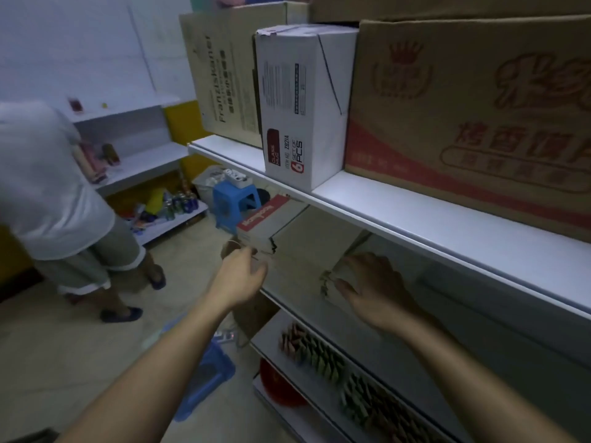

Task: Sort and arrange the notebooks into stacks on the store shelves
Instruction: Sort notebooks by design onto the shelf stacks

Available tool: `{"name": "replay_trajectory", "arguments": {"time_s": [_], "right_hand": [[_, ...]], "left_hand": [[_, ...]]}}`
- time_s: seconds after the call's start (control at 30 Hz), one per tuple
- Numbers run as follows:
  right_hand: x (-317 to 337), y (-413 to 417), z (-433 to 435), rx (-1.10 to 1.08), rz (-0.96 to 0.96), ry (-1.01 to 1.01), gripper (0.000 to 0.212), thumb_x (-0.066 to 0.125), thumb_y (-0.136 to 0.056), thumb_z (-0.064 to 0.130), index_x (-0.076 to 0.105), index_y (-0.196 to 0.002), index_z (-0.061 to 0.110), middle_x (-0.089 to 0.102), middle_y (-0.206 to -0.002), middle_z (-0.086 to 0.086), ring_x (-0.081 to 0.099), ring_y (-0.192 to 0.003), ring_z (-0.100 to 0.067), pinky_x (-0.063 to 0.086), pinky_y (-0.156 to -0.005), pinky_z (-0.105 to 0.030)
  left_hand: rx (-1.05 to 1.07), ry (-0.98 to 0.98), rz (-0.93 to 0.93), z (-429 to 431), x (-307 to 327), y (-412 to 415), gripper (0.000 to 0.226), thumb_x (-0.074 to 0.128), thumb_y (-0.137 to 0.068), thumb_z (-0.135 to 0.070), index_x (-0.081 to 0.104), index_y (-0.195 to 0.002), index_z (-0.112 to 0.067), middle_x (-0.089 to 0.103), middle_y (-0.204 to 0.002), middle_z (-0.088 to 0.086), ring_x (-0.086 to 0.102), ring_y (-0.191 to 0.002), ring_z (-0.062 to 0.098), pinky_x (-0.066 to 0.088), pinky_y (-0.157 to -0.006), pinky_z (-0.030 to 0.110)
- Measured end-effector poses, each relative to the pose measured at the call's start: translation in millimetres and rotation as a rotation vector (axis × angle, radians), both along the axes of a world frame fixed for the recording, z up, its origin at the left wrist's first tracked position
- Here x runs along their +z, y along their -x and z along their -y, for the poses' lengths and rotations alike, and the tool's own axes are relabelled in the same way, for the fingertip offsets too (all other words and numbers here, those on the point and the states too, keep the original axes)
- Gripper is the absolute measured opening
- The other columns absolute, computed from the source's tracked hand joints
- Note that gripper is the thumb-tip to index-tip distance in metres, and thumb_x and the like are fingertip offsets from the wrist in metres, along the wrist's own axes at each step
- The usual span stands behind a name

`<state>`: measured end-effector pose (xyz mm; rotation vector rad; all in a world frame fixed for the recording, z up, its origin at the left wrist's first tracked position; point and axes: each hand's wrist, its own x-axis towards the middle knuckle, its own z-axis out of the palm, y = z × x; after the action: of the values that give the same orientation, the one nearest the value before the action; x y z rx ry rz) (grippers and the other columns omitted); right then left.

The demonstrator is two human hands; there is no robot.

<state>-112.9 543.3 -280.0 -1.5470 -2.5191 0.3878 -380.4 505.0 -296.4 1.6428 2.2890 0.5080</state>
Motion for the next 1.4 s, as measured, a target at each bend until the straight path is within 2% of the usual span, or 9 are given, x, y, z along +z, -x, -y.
{"name": "replay_trajectory", "arguments": {"time_s": [0.17, 0.27, 0.47, 0.53, 0.67, 0.8, 0.97, 1.2, 1.4], "right_hand": [[3, 30, -47, -0.179, -0.102, 0.009, 0.057, 0.046, -0.1, 0.05, 0.041, -0.148, 0.02, 0.053, -0.141, -0.003, 0.046, -0.133, -0.027, 0.038, -0.109, -0.039], [7, 53, -76, -0.307, -0.123, 0.11, 0.059, 0.041, -0.103, 0.052, 0.04, -0.148, 0.015, 0.052, -0.145, -0.009, 0.05, -0.132, -0.028, 0.04, -0.109, -0.04], [-9, 84, -98, -0.478, -0.127, 0.133, 0.061, 0.047, -0.1, 0.05, 0.039, -0.148, 0.013, 0.044, -0.15, -0.013, 0.043, -0.136, -0.032, 0.038, -0.112, -0.047], [-17, 90, -87, -0.514, -0.119, 0.122, 0.06, 0.049, -0.098, 0.049, 0.042, -0.146, 0.014, 0.041, -0.149, -0.015, 0.041, -0.136, -0.036, 0.038, -0.111, -0.048], [-31, 95, -66, -0.574, -0.135, 0.077, 0.056, 0.05, -0.099, 0.043, 0.041, -0.147, 0.015, 0.043, -0.146, -0.017, 0.04, -0.134, -0.038, 0.037, -0.11, -0.046], [-37, 101, -64, -0.622, -0.089, 0.12, 0.053, 0.044, -0.096, 0.048, 0.044, -0.137, 0.014, 0.052, -0.134, -0.019, 0.045, -0.126, -0.041, 0.04, -0.104, -0.05], [-35, 104, -65, -0.617, -0.12, 0.145, 0.052, 0.051, -0.098, 0.041, 0.044, -0.137, 0.008, 0.059, -0.129, -0.02, 0.053, -0.119, -0.041, 0.04, -0.1, -0.04], [-23, 107, -48, -0.577, -0.089, 0.107, 0.047, 0.046, -0.105, 0.033, 0.046, -0.14, 0.002, 0.05, -0.142, -0.019, 0.049, -0.126, -0.038, 0.034, -0.106, -0.04], [-25, 102, -44, -0.564, -0.155, 0.143, 0.046, 0.045, -0.105, 0.034, 0.047, -0.143, 0.007, 0.054, -0.137, -0.015, 0.048, -0.125, -0.036, 0.037, -0.1, -0.035]], "left_hand": [[0.027, 0.003, 0.521, -51, -22, 24, 0.037, 0.051, -0.097, -0.048, 0.062, -0.088, -0.014, 0.067, -0.089, 0.011, 0.07, -0.092, 0.038, 0.052, -0.077, 0.042], [0.105, 0.18, 0.946, -60, -36, 25, 0.031, 0.055, -0.104, -0.037, 0.065, -0.105, -0.008, 0.073, -0.102, 0.013, 0.073, -0.089, 0.03, 0.053, -0.079, 0.038], [0.106, 0.337, 1.291, -77, -48, 26, 0.019, 0.059, -0.103, -0.034, 0.06, -0.115, -0.019, 0.068, -0.114, 0.01, 0.068, -0.105, 0.029, 0.051, -0.089, 0.046], [0.064, 0.231, 1.232, -80, -43, 23, 0.014, 0.055, -0.105, -0.03, 0.058, -0.108, -0.017, 0.067, -0.107, 0.009, 0.066, -0.097, 0.026, 0.052, -0.086, 0.044], [-0.238, -0.224, 0.672, -91, -28, 39, 0.03, 0.053, -0.099, -0.025, 0.053, -0.076, -0.006, 0.051, -0.068, 0.011, 0.051, -0.063, 0.024, 0.037, -0.062, 0.035], [-0.325, -0.151, 0.431, -140, 1, 37, 0.034, 0.049, -0.1, -0.037, 0.064, -0.11, -0.007, 0.062, -0.093, 0.001, 0.062, -0.084, 0.025, 0.055, -0.075, 0.039], [-0.325, 0.345, 0.731, -179, 0, 18, 0.051, 0.067, -0.097, -0.034, 0.058, -0.135, -0.002, 0.067, -0.113, 0.014, 0.068, -0.101, 0.032, 0.056, -0.098, 0.042], [-0.347, 0.303, 0.791, -185, 8, 12, 0.045, 0.076, -0.09, -0.02, 0.056, -0.127, -0.004, 0.067, -0.099, 0.01, 0.066, -0.082, 0.027, 0.059, -0.071, 0.037], [-0.327, 0.46, 0.957, -192, 27, 28, 0.03, 0.082, -0.084, -0.033, 0.071, -0.107, -0.018, 0.074, -0.109, 0.01, 0.069, -0.104, 0.031, 0.053, -0.104, 0.051]]}}
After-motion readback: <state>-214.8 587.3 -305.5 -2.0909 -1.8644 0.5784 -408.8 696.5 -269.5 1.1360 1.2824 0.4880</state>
